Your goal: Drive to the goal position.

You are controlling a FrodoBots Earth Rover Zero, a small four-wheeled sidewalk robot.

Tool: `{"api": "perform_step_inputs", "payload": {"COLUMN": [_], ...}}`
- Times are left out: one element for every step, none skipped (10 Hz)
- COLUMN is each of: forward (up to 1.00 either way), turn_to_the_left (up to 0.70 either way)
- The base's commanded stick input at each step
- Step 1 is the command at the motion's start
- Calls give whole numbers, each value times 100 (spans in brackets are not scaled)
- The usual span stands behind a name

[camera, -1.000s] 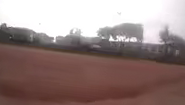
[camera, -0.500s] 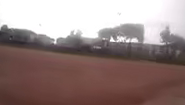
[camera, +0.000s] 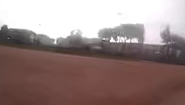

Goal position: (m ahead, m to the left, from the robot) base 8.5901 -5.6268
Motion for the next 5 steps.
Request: {"api": "perform_step_inputs", "payload": {"forward": [50,50,50,50,50], "turn_to_the_left": [0,0,0,0,0]}}
